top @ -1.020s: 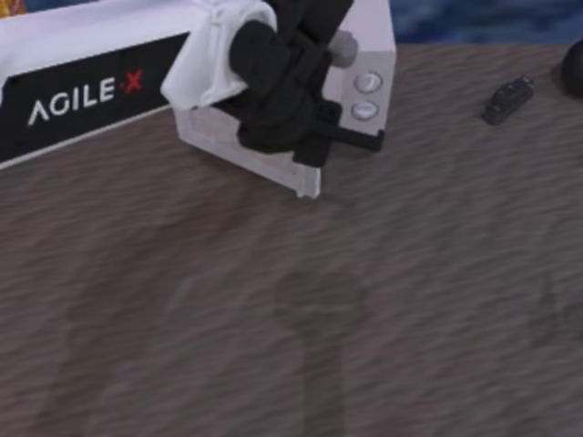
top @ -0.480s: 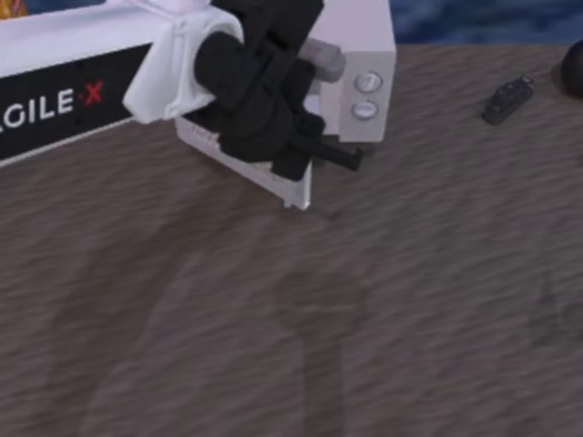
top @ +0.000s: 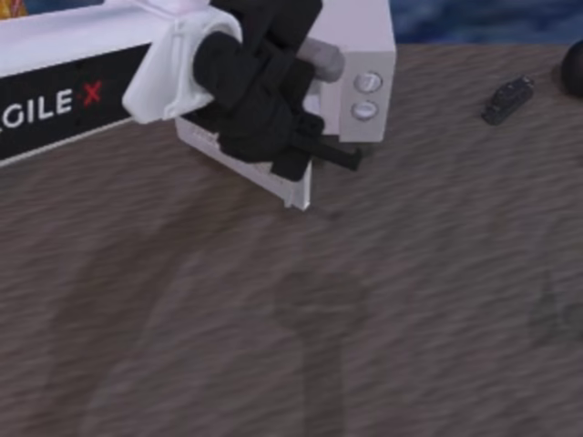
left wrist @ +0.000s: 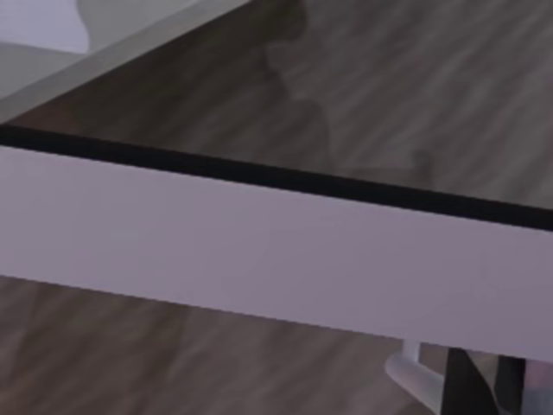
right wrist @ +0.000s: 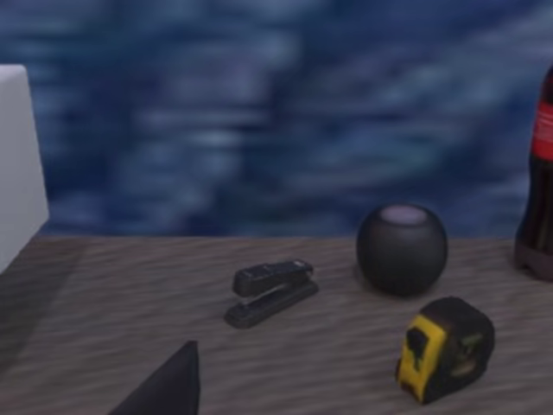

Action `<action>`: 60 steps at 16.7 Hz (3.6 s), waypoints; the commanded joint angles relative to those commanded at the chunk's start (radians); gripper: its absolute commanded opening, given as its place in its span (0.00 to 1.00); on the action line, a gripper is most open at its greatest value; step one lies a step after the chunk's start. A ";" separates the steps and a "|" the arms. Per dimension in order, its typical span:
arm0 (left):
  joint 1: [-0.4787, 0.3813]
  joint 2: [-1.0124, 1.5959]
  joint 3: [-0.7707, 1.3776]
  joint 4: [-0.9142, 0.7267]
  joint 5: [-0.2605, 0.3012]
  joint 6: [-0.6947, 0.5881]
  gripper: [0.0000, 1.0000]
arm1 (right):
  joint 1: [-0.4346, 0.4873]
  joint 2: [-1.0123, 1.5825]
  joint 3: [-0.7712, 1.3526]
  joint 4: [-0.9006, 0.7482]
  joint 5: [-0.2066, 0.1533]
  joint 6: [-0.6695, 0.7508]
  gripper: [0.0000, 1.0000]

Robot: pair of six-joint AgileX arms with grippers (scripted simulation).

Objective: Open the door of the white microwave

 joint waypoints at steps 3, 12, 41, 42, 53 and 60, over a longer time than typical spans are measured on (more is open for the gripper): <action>0.000 0.000 0.000 0.000 0.000 0.000 0.00 | 0.000 0.000 0.000 0.000 0.000 0.000 1.00; 0.000 0.000 0.000 0.000 0.000 0.000 0.00 | 0.000 0.000 0.000 0.000 0.000 0.000 1.00; 0.042 -0.076 -0.098 0.024 0.081 0.138 0.00 | 0.000 0.000 0.000 0.000 0.000 0.000 1.00; 0.042 -0.076 -0.098 0.024 0.081 0.138 0.00 | 0.000 0.000 0.000 0.000 0.000 0.000 1.00; 0.057 -0.096 -0.127 0.024 0.116 0.191 0.00 | 0.000 0.000 0.000 0.000 0.000 0.000 1.00; 0.097 -0.141 -0.175 0.025 0.171 0.294 0.00 | 0.000 0.000 0.000 0.000 0.000 0.000 1.00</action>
